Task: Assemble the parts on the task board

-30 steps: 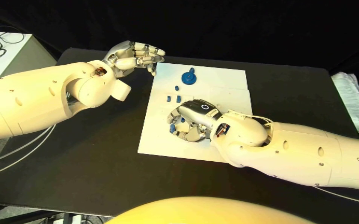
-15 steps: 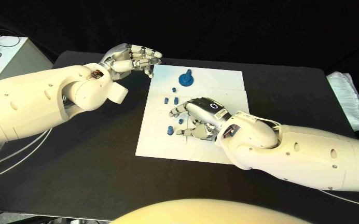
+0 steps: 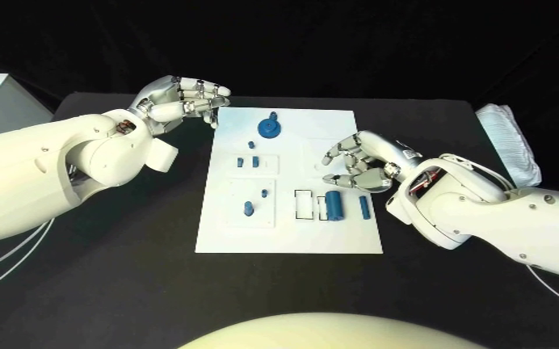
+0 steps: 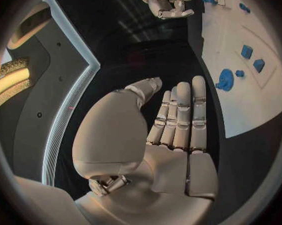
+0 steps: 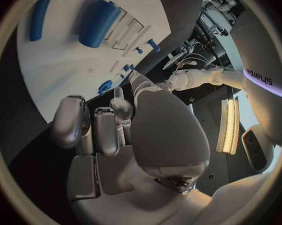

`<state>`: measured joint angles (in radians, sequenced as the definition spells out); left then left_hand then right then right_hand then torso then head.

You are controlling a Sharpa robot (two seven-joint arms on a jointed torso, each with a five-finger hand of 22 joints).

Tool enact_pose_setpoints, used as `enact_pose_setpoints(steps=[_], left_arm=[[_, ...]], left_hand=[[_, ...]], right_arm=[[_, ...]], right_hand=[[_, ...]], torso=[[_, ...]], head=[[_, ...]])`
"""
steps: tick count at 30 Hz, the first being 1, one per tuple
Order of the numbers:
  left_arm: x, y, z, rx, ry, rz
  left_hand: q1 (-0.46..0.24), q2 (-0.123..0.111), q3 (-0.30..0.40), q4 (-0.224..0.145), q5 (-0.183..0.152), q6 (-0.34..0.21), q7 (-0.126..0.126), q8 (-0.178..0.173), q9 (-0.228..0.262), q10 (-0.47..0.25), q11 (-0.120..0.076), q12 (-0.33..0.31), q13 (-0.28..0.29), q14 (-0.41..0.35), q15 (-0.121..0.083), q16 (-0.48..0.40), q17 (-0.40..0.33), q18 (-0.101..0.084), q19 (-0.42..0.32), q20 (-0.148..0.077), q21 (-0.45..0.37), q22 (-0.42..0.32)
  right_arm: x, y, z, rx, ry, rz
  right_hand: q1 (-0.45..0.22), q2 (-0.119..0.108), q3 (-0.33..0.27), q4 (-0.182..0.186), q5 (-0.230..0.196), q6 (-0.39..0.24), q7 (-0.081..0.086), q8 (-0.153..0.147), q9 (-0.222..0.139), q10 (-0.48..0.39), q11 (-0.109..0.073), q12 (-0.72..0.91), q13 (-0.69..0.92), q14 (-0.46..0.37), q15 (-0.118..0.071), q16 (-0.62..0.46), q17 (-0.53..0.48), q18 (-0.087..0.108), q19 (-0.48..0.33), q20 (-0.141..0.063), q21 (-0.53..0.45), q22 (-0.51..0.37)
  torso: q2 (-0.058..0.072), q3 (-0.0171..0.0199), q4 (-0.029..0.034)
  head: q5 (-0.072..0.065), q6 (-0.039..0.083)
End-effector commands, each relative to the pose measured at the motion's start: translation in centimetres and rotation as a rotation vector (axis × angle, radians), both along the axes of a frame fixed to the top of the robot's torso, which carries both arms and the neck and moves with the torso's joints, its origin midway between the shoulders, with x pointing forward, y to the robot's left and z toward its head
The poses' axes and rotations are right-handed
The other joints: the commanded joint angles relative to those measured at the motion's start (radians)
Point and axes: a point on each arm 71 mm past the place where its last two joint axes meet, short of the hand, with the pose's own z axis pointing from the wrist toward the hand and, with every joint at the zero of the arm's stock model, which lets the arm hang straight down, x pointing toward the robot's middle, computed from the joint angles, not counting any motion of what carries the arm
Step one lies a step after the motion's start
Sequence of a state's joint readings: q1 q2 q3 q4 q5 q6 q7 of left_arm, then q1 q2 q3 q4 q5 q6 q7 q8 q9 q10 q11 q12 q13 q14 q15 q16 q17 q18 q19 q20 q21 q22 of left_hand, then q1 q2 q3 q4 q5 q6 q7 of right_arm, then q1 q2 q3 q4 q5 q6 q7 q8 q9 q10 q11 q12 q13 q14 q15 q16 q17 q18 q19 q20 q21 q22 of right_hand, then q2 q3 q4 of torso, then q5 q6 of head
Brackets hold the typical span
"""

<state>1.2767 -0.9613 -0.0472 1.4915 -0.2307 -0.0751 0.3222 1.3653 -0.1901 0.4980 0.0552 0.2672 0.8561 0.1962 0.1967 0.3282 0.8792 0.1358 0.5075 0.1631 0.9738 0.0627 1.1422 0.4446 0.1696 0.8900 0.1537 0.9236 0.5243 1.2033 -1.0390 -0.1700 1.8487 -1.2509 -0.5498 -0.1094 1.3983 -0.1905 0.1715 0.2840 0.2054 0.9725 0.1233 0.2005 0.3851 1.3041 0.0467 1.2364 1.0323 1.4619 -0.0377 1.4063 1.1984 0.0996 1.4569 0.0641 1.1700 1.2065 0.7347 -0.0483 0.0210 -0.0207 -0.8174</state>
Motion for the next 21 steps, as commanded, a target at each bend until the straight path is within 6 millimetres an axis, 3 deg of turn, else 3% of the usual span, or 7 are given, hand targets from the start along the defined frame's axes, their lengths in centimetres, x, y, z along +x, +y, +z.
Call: enact_pose_setpoints(steps=[1, 7, 10, 16, 21], left_arm=[[-0.2, -0.1, -0.1, -0.016, 0.0, -0.012], [-0.3, -0.2, -0.5, -0.018, 0.01, -0.015], [-0.4, -0.2, -0.6, -0.019, 0.012, -0.015], [-0.4, -0.2, -0.7, -0.019, 0.015, -0.017], [-0.4, -0.3, -0.8, -0.019, 0.017, -0.02]], left_hand=[[0.004, 0.004, -0.003, 0.002, 0.005, -0.004, 0.001, 0.006, -0.001, -0.008, 0.0, 0.006, -0.001, -0.002, 0.001, -0.006, 0.001, 0.015, 0.007, 0.003, -0.004, -0.001], [0.004, 0.004, -0.003, 0.002, 0.005, -0.004, 0.001, 0.006, -0.001, -0.008, 0.0, 0.006, -0.001, -0.002, 0.001, -0.006, 0.001, 0.015, 0.007, 0.003, -0.004, -0.001], [0.004, 0.004, -0.003, 0.002, 0.005, -0.004, 0.001, 0.006, -0.001, -0.008, 0.0, 0.006, -0.001, -0.002, 0.001, -0.006, 0.001, 0.015, 0.007, 0.003, -0.004, -0.001], [0.004, 0.004, -0.003, 0.002, 0.005, -0.004, 0.001, 0.006, -0.001, -0.008, 0.0, 0.006, -0.001, -0.002, 0.001, -0.006, 0.001, 0.015, 0.007, 0.003, -0.004, -0.001], [0.004, 0.005, -0.003, 0.002, 0.005, -0.004, 0.001, 0.006, -0.001, -0.008, 0.0, 0.006, -0.001, -0.002, 0.001, -0.006, 0.002, 0.015, 0.007, 0.003, -0.004, -0.002]], right_arm=[[-0.5, -1.3, -0.7, 0.033, 0.132, -0.056], [-1.7, -4.3, -1.5, -0.066, 0.187, -0.128], [-2.2, -4.8, -1.9, -0.11, 0.201, -0.147], [-2.6, -4.2, -2.7, -0.152, 0.22, -0.164], [-2.6, -3.2, -3.5, -0.162, 0.236, -0.171]], right_hand=[[-0.019, 0.005, -0.018, 0.004, 0.001, -0.015, 0.005, 0.03, 0.009, 0.047, -0.004, 0.125, 0.182, 0.053, 0.004, 0.038, 0.079, -0.017, 0.01, -0.001, 0.033, 0.034], [-0.074, 0.018, -0.058, 0.007, -0.012, -0.006, -0.006, 0.074, 0.024, 0.115, -0.011, 0.2, 0.311, 0.073, -0.001, 0.089, 0.185, -0.032, 0.031, -0.004, 0.11, 0.106], [-0.113, 0.024, -0.098, 0.008, 0.04, -0.005, -0.011, 0.093, 0.028, 0.129, -0.015, 0.212, 0.337, 0.079, -0.004, 0.104, 0.219, -0.038, 0.038, -0.006, 0.139, 0.134], [-0.161, 0.039, -0.157, 0.009, 0.074, -0.003, -0.016, 0.113, 0.032, 0.139, -0.019, 0.215, 0.355, 0.081, -0.007, 0.111, 0.238, -0.042, 0.042, -0.008, 0.162, 0.157], [-0.181, 0.051, -0.181, 0.01, 0.081, -0.001, -0.018, 0.121, 0.033, 0.143, -0.02, 0.216, 0.362, 0.083, -0.008, 0.115, 0.247, -0.044, 0.044, -0.009, 0.172, 0.167]], torso=[[-0.004, 0.0048, -0.0058], [-0.008, 0.0067, -0.0089], [-0.009, 0.0065, -0.011], [-0.011, 0.0063, -0.0124], [-0.011, 0.0037, -0.0079]], head=[[-0.015, -0.003], [-0.029, -0.002], [-0.03, -0.002], [-0.028, -0.001], [-0.03, -0.001]])
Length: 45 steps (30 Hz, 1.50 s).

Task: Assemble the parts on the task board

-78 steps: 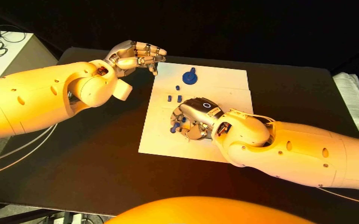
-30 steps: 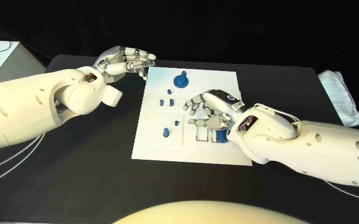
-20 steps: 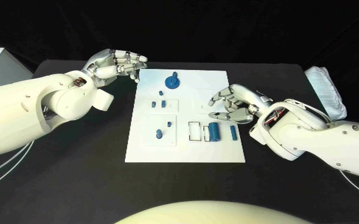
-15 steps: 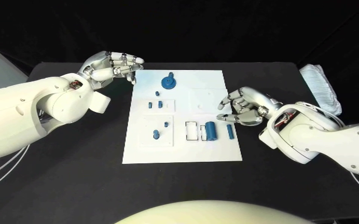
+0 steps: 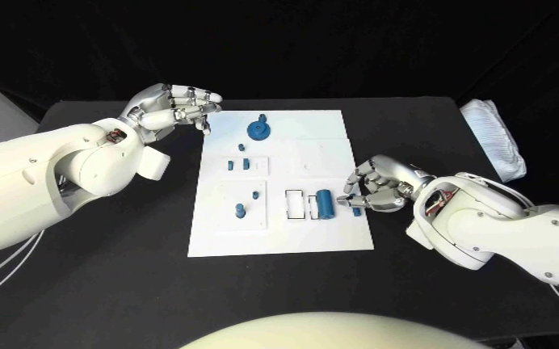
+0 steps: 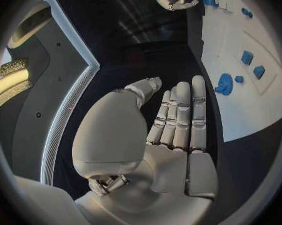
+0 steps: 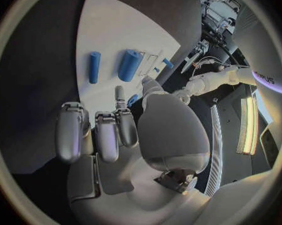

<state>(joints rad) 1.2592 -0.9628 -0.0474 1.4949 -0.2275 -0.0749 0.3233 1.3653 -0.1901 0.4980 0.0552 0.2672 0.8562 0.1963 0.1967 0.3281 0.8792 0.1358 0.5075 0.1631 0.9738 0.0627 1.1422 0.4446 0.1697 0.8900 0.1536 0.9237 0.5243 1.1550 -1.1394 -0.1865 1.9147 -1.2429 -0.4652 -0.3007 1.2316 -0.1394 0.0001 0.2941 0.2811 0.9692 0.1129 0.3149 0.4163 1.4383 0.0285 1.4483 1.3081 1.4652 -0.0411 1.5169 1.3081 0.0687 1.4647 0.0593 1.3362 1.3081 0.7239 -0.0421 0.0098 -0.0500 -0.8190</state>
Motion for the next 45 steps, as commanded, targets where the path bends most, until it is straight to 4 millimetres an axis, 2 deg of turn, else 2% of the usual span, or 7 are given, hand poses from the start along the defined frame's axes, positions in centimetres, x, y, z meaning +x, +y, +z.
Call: enact_pose_setpoints(steps=[1, 12, 27, 32, 37, 42, 45], left_arm=[[-0.1, -0.2, 0.0, -0.016, -0.001, -0.018], [-0.1, -0.1, 0.0, -0.015, 0.0, -0.018], [-0.2, -0.1, 0.0, -0.013, 0.006, -0.019], [-0.2, -0.1, 0.0, -0.012, 0.007, -0.019], [-0.2, -0.1, 0.0, -0.012, 0.008, -0.019], [-0.2, -0.1, 0.0, -0.012, 0.009, -0.021], [-0.2, -0.1, 0.0, -0.012, 0.009, -0.021]], left_hand=[[0.004, 0.005, -0.003, 0.002, 0.005, -0.004, 0.001, 0.006, -0.001, -0.008, 0.0, 0.006, -0.001, -0.002, 0.001, -0.006, 0.002, 0.015, 0.007, 0.003, -0.004, -0.002], [0.004, 0.005, -0.003, 0.002, 0.005, -0.004, 0.001, 0.006, -0.001, -0.008, 0.0, 0.006, -0.001, -0.002, 0.001, -0.006, 0.002, 0.015, 0.007, 0.003, -0.004, -0.002], [0.003, 0.005, -0.004, 0.005, 0.005, -0.004, 0.001, 0.007, -0.001, -0.008, 0.001, 0.007, -0.002, -0.002, 0.001, -0.006, 0.002, 0.015, 0.007, 0.003, -0.006, -0.002], [0.003, 0.005, -0.004, 0.005, 0.005, -0.004, 0.001, 0.007, -0.001, -0.008, 0.001, 0.007, -0.002, -0.002, 0.001, -0.006, 0.002, 0.015, 0.007, 0.003, -0.006, -0.002], [0.003, 0.005, -0.004, 0.005, 0.005, -0.004, 0.001, 0.007, -0.001, -0.008, 0.001, 0.007, -0.002, -0.002, 0.001, -0.006, 0.002, 0.015, 0.007, 0.003, -0.006, -0.002], [0.001, 0.007, -0.004, 0.007, 0.005, -0.005, 0.001, 0.007, -0.001, -0.008, 0.001, 0.007, -0.002, -0.002, 0.002, -0.006, 0.002, 0.015, 0.008, 0.004, -0.007, -0.003], [0.001, 0.007, -0.004, 0.007, 0.005, -0.005, 0.001, 0.007, -0.001, -0.008, 0.001, 0.007, -0.002, -0.002, 0.002, -0.006, 0.002, 0.015, 0.008, 0.004, -0.007, -0.003]], right_arm=[[0.0, 0.2, -0.6, -0.057, 0.018, -0.021], [0.5, 1.6, -2.4, -0.091, 0.053, -0.055], [0.7, 3.7, -3.3, -0.113, 0.06, -0.034], [0.8, 3.9, -3.5, -0.135, 0.062, -0.027], [0.8, 3.9, -3.6, -0.177, 0.063, -0.016], [0.9, 3.6, -3.6, -0.187, 0.06, -0.032], [0.9, 3.4, -3.6, -0.169, 0.058, -0.05]], right_hand=[[-0.014, 0.0, -0.01, 0.0, 0.005, 0.002, -0.008, 0.007, 0.002, 0.009, -0.002, 0.005, 0.087, 0.08, -0.005, 0.004, 0.137, -0.014, 0.036, -0.004, 0.006, 0.066], [-0.056, 0.022, -0.05, 0.0, 0.01, 0.009, -0.013, 0.023, 0.003, 0.015, -0.006, 0.004, 0.096, 0.084, -0.008, 0.013, 0.159, -0.018, 0.041, -0.006, 0.026, 0.085], [-0.067, 0.016, -0.088, 0.001, -0.008, 0.028, -0.022, 0.05, 0.009, 0.015, -0.014, 0.0, 0.098, 0.086, -0.013, 0.017, 0.169, -0.02, 0.043, -0.01, 0.037, 0.097], [-0.063, 0.015, -0.092, -0.001, -0.009, 0.03, -0.023, 0.054, 0.01, 0.015, -0.015, -0.001, 0.098, 0.087, -0.014, 0.018, 0.173, -0.021, 0.043, -0.01, 0.04, 0.1], [0.019, 0.01, -0.09, -0.006, 0.009, 0.027, -0.027, 0.073, 0.011, 0.015, -0.019, -0.006, 0.101, 0.087, -0.018, 0.019, 0.177, -0.021, 0.043, -0.014, 0.043, 0.106], [0.172, 0.005, 0.025, -0.006, 0.05, 0.032, -0.032, 0.08, -0.002, 0.014, -0.026, -0.014, 0.102, 0.088, -0.023, 0.021, 0.183, -0.023, 0.044, -0.02, 0.05, 0.114], [0.174, -0.008, 0.077, -0.003, 0.085, 0.044, -0.037, 0.085, -0.009, 0.017, -0.029, -0.014, 0.108, 0.088, -0.026, 0.021, 0.184, -0.024, 0.045, -0.021, 0.053, 0.118]], torso=[[0.0, -0.0029, 0.0035], [0.002, -0.0016, -0.0004], [0.003, -0.0022, 0.0023], [0.003, -0.0021, -0.0001], [0.002, -0.0025, -0.0005], [0.001, -0.0025, -0.0005], [0.001, -0.003, 0.0005]], head=[[0.0, 0.0], [0.004, -0.002], [0.008, -0.007], [0.011, -0.012], [0.011, -0.013], [0.011, -0.014], [0.009, -0.012]])
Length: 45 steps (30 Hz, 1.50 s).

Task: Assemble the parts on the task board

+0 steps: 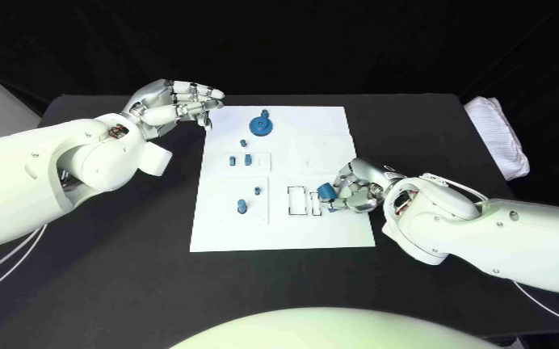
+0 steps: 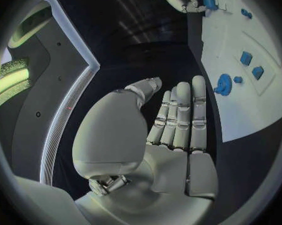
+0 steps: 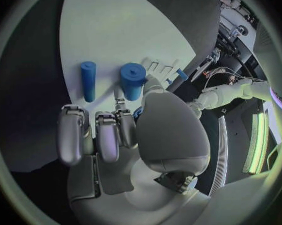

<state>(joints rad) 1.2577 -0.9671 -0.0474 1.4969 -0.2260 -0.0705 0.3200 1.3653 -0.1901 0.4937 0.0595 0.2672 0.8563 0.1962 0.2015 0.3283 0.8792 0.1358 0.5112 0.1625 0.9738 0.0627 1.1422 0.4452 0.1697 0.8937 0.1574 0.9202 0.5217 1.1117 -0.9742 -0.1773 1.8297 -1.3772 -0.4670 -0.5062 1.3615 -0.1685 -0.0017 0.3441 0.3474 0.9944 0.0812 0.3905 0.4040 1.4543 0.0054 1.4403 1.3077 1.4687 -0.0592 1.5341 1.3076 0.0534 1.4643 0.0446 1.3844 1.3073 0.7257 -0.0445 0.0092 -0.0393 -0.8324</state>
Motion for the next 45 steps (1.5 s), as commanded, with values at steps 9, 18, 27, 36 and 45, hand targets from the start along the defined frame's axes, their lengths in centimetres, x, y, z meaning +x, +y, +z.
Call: enact_pose_setpoints(steps=[9, 18, 27, 36, 45], left_arm=[[-0.1, -0.2, 0.0, -0.011, 0.006, -0.02], [0.0, -0.2, 0.0, -0.01, 0.007, -0.021], [0.0, -0.1, 0.0, -0.009, 0.009, -0.02], [-0.1, -0.2, 0.0, -0.008, 0.011, -0.022], [-0.1, -0.2, 0.0, -0.007, 0.015, -0.024]], left_hand=[[0.001, 0.007, 0.0, 0.003, 0.005, -0.005, 0.001, 0.003, -0.002, -0.008, 0.001, 0.004, -0.002, -0.002, 0.002, -0.006, 0.002, 0.015, 0.004, 0.0, -0.003, -0.001], [0.001, 0.007, 0.0, 0.003, 0.005, -0.005, 0.001, 0.003, -0.002, -0.008, 0.001, 0.004, -0.002, -0.002, 0.002, -0.006, 0.002, 0.015, 0.004, 0.0, -0.003, -0.001], [0.002, 0.008, 0.001, 0.003, 0.005, -0.005, 0.001, 0.003, -0.002, -0.009, 0.001, 0.004, -0.002, -0.003, 0.001, -0.006, 0.002, 0.015, 0.004, 0.0, -0.004, -0.002], [0.002, 0.008, 0.001, 0.003, 0.005, -0.005, 0.001, 0.003, -0.002, -0.009, 0.001, 0.004, -0.002, -0.003, 0.001, -0.006, 0.002, 0.015, 0.004, 0.0, -0.004, -0.002], [0.003, 0.008, 0.001, 0.004, 0.006, -0.006, 0.001, 0.004, -0.002, -0.01, 0.001, 0.004, -0.003, -0.003, 0.001, -0.007, 0.002, 0.015, 0.005, 0.0, -0.005, -0.002]], right_arm=[[-0.7, -1.1, -0.6, 0.089, 0.057, -0.089], [-0.8, -1.0, 0.4, 0.221, 0.077, -0.133], [-0.7, -0.4, 1.7, 0.274, 0.052, -0.131], [-0.5, 1.5, 1.1, 0.245, 0.142, -0.075], [-0.2, 3.0, 0.3, 0.17, 0.198, -0.038]], right_hand=[[0.0, 0.002, 0.179, -0.054, 0.048, 0.041, -0.016, 0.026, -0.004, 0.027, -0.015, 0.016, 0.14, 0.089, -0.016, 0.011, 0.204, -0.013, 0.053, -0.013, 0.026, 0.139], [-0.045, -0.009, 0.244, -0.056, 0.047, 0.058, -0.028, 0.049, -0.001, 0.055, -0.025, 0.045, 0.176, 0.093, -0.024, 0.017, 0.219, -0.018, 0.06, -0.02, 0.044, 0.155], [-0.065, -0.017, 0.273, -0.056, 0.044, 0.062, -0.032, 0.06, 0.003, 0.064, -0.029, 0.056, 0.189, 0.094, -0.027, 0.02, 0.225, -0.02, 0.063, -0.023, 0.053, 0.163], [-0.143, -0.018, 0.304, -0.054, 0.016, 0.06, -0.031, 0.074, 0.006, 0.067, -0.028, 0.055, 0.193, 0.094, -0.026, 0.02, 0.226, -0.021, 0.063, -0.023, 0.055, 0.167], [-0.226, -0.019, 0.31, -0.053, -0.024, 0.065, -0.032, 0.087, 0.009, 0.074, -0.028, 0.062, 0.203, 0.095, -0.026, 0.022, 0.229, -0.023, 0.066, -0.022, 0.064, 0.175]], torso=[[-0.001, -0.001, -0.0002], [-0.001, -0.0008, -0.0001], [0.001, -0.0008, 0.0001], [0.001, -0.0013, -0.0007], [0.001, -0.0018, 0.0015]], head=[[-0.003, 0.005], [-0.005, 0.009], [-0.004, 0.006], [-0.003, 0.003], [-0.003, -0.001]])
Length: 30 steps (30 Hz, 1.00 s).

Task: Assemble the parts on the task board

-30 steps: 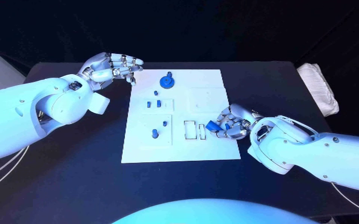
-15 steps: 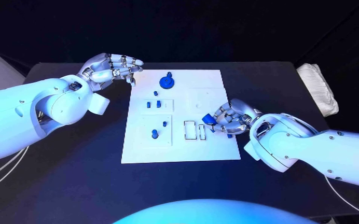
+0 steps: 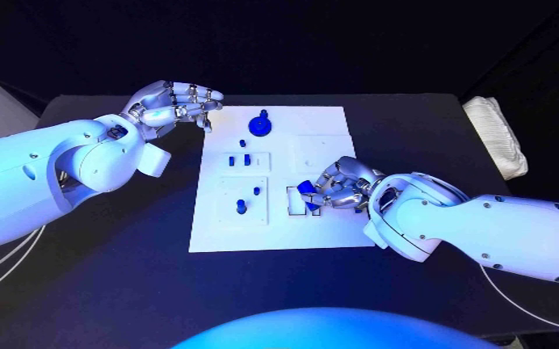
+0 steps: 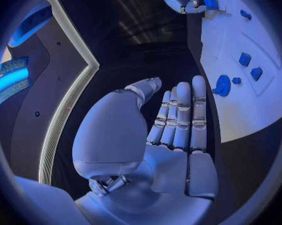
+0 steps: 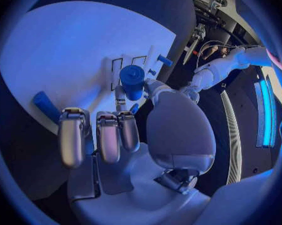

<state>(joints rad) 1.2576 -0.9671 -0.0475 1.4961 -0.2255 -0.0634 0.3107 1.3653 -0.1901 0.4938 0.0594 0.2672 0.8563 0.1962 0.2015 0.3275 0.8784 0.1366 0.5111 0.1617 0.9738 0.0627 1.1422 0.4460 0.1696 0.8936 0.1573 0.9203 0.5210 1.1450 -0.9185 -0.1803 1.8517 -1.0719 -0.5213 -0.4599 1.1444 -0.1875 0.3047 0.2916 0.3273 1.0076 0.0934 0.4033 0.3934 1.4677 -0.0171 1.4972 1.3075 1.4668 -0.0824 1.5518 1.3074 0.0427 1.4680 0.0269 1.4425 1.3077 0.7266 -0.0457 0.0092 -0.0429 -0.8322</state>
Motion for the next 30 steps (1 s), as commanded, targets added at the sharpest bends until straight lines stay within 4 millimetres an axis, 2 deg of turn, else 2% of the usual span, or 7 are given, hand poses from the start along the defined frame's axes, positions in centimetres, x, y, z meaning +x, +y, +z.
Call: enact_pose_setpoints(steps=[1, 6, 13, 20, 26, 30], left_arm=[[-0.1, -0.2, 0.0, -0.01, 0.005, -0.018], [-0.1, -0.1, 0.0, -0.009, 0.006, -0.018], [-0.2, -0.1, 0.0, -0.009, 0.007, -0.018], [-0.2, 0.0, 0.0, -0.008, 0.008, -0.016], [-0.2, 0.0, 0.0, -0.007, 0.013, -0.021], [-0.2, 0.1, 0.0, -0.006, 0.013, -0.019]], left_hand=[[0.003, 0.008, 0.001, 0.004, 0.006, -0.006, 0.001, 0.004, -0.001, -0.009, 0.0, 0.004, -0.002, -0.003, 0.001, -0.007, 0.001, 0.015, 0.005, 0.0, -0.005, -0.002], [0.003, 0.008, 0.001, 0.004, 0.006, -0.006, 0.001, 0.004, -0.001, -0.009, 0.0, 0.004, -0.002, -0.003, 0.001, -0.007, 0.001, 0.015, 0.005, 0.0, -0.005, -0.002], [0.003, 0.008, 0.001, 0.004, 0.006, -0.006, 0.001, 0.004, -0.001, -0.009, 0.0, 0.004, -0.002, -0.003, 0.001, -0.007, 0.001, 0.015, 0.005, 0.0, -0.005, -0.002], [0.003, 0.008, 0.001, 0.004, 0.006, -0.006, 0.001, 0.004, -0.001, -0.009, 0.0, 0.004, -0.002, -0.003, 0.001, -0.007, 0.001, 0.015, 0.005, 0.0, -0.005, -0.002], [0.002, 0.011, 0.001, 0.007, 0.006, -0.006, 0.002, 0.004, -0.001, -0.01, 0.001, 0.005, -0.003, -0.003, 0.002, -0.007, 0.002, 0.015, 0.006, 0.0, -0.007, -0.003], [0.002, 0.011, 0.001, 0.007, 0.006, -0.006, 0.002, 0.004, -0.001, -0.01, 0.001, 0.005, -0.003, -0.003, 0.002, -0.007, 0.002, 0.015, 0.006, 0.0, -0.007, -0.003]], right_arm=[[-0.1, 0.3, -0.4, -0.056, 0.046, 0.03], [0.0, 0.8, -0.4, -0.06, 0.032, 0.034], [0.2, 1.1, -0.3, -0.066, 0.011, 0.031], [0.1, 1.7, -0.1, -0.053, -0.009, 0.046], [-0.1, 2.0, -0.2, -0.058, 0.001, 0.066], [0.0, 1.9, -0.2, -0.07, -0.002, 0.063]], right_hand=[[-0.013, 0.0, 0.004, -0.001, -0.005, 0.052, -0.045, 0.075, 0.02, 0.061, -0.006, 0.005, 0.203, 0.097, -0.003, 0.004, 0.23, -0.012, 0.062, -0.004, 0.005, 0.174], [-0.029, 0.001, 0.005, -0.001, -0.018, 0.053, -0.046, 0.079, 0.021, 0.063, -0.007, 0.007, 0.205, 0.097, -0.004, 0.004, 0.23, -0.012, 0.063, -0.005, 0.006, 0.175], [-0.036, 0.004, 0.007, -0.001, -0.024, 0.055, -0.046, 0.081, 0.021, 0.065, -0.008, 0.009, 0.208, 0.097, -0.004, 0.005, 0.231, -0.013, 0.064, -0.005, 0.009, 0.178], [-0.041, 0.008, 0.01, -0.001, -0.025, 0.056, -0.047, 0.082, 0.021, 0.067, -0.008, 0.012, 0.211, 0.098, -0.005, 0.006, 0.234, -0.013, 0.064, -0.005, 0.01, 0.179], [-0.048, 0.005, 0.008, -0.001, -0.031, 0.056, -0.047, 0.084, 0.021, 0.067, -0.008, 0.012, 0.211, 0.097, -0.005, 0.005, 0.233, -0.013, 0.064, -0.006, 0.009, 0.178], [-0.063, 0.003, 0.005, -0.001, -0.044, 0.055, -0.047, 0.086, 0.022, 0.066, -0.008, 0.01, 0.21, 0.097, -0.005, 0.005, 0.232, -0.013, 0.064, -0.006, 0.008, 0.178]], torso=[[0.0, -0.0005, 0.0015], [0.0, 0.0006, -0.0007], [-0.001, 0.0, 0.0004], [0.0, 0.0012, 0.0002], [-0.001, -0.0002, 0.0015], [-0.001, 0.0005, -0.0015]], head=[[0.001, -0.002], [0.003, -0.002], [0.004, -0.002], [0.007, -0.003], [0.007, -0.005], [0.009, -0.003]])
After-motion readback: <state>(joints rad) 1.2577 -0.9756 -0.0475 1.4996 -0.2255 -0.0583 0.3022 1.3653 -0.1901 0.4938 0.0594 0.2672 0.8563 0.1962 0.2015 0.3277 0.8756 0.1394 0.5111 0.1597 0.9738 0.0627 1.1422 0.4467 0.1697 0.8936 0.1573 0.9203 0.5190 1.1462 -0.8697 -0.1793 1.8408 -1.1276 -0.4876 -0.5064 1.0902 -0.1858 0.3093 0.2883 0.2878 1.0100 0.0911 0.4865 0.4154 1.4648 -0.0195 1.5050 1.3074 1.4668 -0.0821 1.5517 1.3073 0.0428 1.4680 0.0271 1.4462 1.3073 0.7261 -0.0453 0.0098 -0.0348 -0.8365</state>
